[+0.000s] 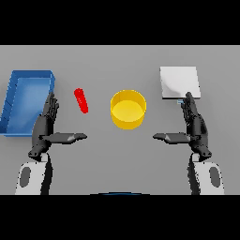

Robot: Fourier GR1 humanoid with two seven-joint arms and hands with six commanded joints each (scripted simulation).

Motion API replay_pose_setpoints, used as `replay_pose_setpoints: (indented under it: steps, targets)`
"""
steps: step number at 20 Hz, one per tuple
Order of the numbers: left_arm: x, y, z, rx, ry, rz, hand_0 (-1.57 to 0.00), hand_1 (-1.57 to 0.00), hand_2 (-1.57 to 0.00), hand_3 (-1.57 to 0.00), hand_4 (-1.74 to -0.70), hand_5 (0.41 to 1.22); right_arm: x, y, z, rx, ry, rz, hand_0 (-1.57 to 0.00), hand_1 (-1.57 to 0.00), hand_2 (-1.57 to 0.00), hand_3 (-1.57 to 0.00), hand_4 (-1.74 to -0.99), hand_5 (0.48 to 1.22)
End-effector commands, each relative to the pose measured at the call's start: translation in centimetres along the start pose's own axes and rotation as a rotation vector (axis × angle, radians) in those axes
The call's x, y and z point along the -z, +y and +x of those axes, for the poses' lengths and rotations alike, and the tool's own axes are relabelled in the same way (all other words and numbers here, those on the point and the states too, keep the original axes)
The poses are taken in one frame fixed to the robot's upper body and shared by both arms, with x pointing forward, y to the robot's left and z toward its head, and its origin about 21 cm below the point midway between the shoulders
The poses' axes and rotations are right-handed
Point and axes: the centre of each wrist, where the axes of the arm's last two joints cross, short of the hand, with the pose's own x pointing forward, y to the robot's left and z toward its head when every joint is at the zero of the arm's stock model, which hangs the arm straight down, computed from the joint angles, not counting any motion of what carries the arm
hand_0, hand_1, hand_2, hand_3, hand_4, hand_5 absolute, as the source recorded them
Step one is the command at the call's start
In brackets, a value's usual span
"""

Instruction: Pick up the red beaker and tilt it to pour out 1 green nut into yellow bowl. Pick up the yellow bowl and place it on the metallic measuring scale.

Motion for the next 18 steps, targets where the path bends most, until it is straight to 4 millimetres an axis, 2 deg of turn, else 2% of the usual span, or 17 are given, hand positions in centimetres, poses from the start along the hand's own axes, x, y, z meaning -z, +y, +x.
replay_pose_setpoints:
  steps: [1, 6, 7, 8, 10, 14, 16, 17, 18]
  targets:
    - [0.0, 0.0, 0.0, 0.0, -0.001, 0.001, 0.0, 0.0, 0.0, 0.0, -1.09, 0.623, 0.0, 0.0, 0.0, 0.001, -0.001, -0.001, 0.0, 0.0, 0.0, 0.0, -1.128, 0.66]
    - [-0.1, 0.4, 0.1, 0.0, -0.003, 0.002, 0.0, 0.0, 0.0, 0.0, -1.09, 0.623, -0.3, 0.3, 0.2, 0.003, -0.006, 0.002, 0.0, 0.0, 0.0, 0.0, -1.128, 0.66]
    - [-1.4, 0.3, 0.0, 0.069, -0.035, -0.015, 0.0, 0.0, 0.0, 0.0, -1.09, 0.623, -1.3, 0.4, 0.4, -0.13, -0.113, 0.02, 0.0, 0.0, 0.0, 0.0, -1.128, 0.66]
    - [-2.1, 0.0, 0.1, 0.114, -0.048, -0.029, 0.0, 0.0, 0.0, 0.0, -1.09, 0.62, -1.9, 1.0, 0.4, -0.211, -0.15, 0.042, 0.0, 0.0, 0.0, 0.0, -1.128, 0.663]
    - [-3.0, -0.9, 0.5, 0.153, -0.06, -0.042, 0.0, 0.0, 0.0, 0.0, -1.09, 0.615, -2.8, 1.7, 0.3, -0.28, -0.159, 0.061, 0.0, 0.0, 0.0, 0.0, -1.126, 0.666]
    - [-3.0, -1.2, 0.9, 0.186, -0.017, -0.042, 0.0, 0.0, 0.0, 0.0, -1.09, 0.613, -2.9, 1.7, 0.7, -0.302, -0.157, 0.055, 0.0, 0.0, 0.0, 0.0, -1.12, 0.66]
    - [-2.5, -1.3, 0.6, 0.203, -0.011, -0.047, 0.0, 0.0, 0.0, 0.0, -1.09, 0.612, -3.0, 1.4, 1.0, -0.285, -0.155, 0.054, 0.0, 0.0, 0.0, 0.0, -1.123, 0.653]
    - [-2.4, -1.4, 0.4, 0.215, -0.019, -0.052, 0.0, 0.0, 0.0, 0.0, -1.1, 0.617, -3.0, 1.9, 0.8, -0.294, -0.144, 0.052, 0.0, 0.0, 0.0, 0.0, -1.127, 0.652]
    - [-1.6, -1.8, 0.2, 0.218, -0.022, -0.055, 0.0, 0.0, 0.0, 0.0, -1.11, 0.623, -2.9, 1.6, 0.9, -0.3, -0.141, 0.043, 0.0, 0.0, 0.0, 0.0, -1.13, 0.65]
